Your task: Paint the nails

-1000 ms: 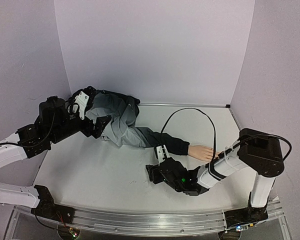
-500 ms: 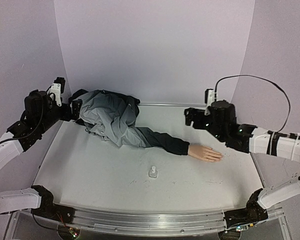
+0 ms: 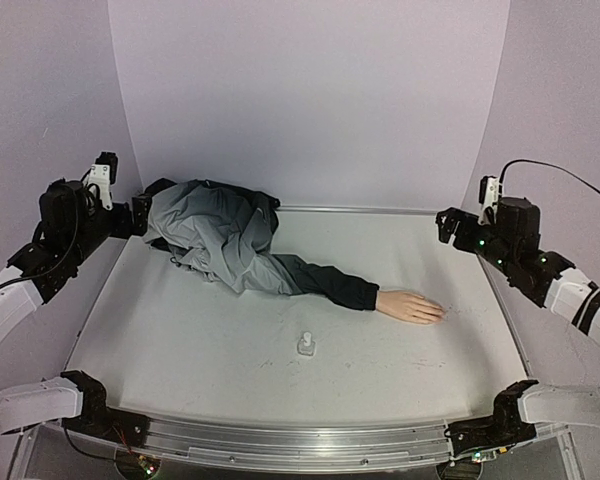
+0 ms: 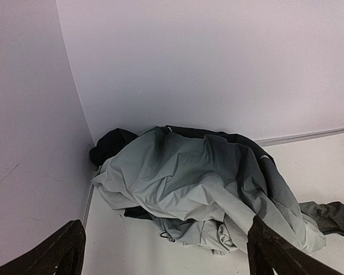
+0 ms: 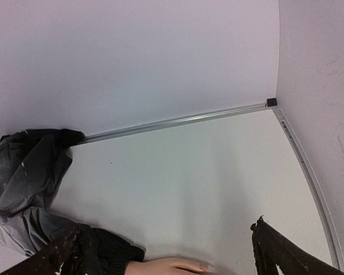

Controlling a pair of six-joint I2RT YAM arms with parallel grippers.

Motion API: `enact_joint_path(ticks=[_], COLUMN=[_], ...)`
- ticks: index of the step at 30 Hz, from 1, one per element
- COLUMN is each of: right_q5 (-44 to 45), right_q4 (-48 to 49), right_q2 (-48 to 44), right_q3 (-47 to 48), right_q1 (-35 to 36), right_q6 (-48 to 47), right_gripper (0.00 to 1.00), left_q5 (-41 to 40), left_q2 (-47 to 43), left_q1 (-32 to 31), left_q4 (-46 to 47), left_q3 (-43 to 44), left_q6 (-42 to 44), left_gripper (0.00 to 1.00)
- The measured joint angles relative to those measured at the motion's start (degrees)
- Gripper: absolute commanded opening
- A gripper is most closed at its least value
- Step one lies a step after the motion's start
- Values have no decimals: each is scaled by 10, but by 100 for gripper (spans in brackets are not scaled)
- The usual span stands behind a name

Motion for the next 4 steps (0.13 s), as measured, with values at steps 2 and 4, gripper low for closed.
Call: enact_joint_path(ticks=[2, 4], right_q5=[0, -3], right_q4=[-4, -4], right_q2=[-17, -35], right_q3=[0, -3], right_q1=[0, 0], right_q6=[-4, -10], right_gripper=[98, 98], left_q5=[3, 4], left_q2=[0, 0], left_q1=[0, 0], left_q4=[0, 0], left_q3=[0, 0], left_q6=[0, 0], left_gripper=[100, 99])
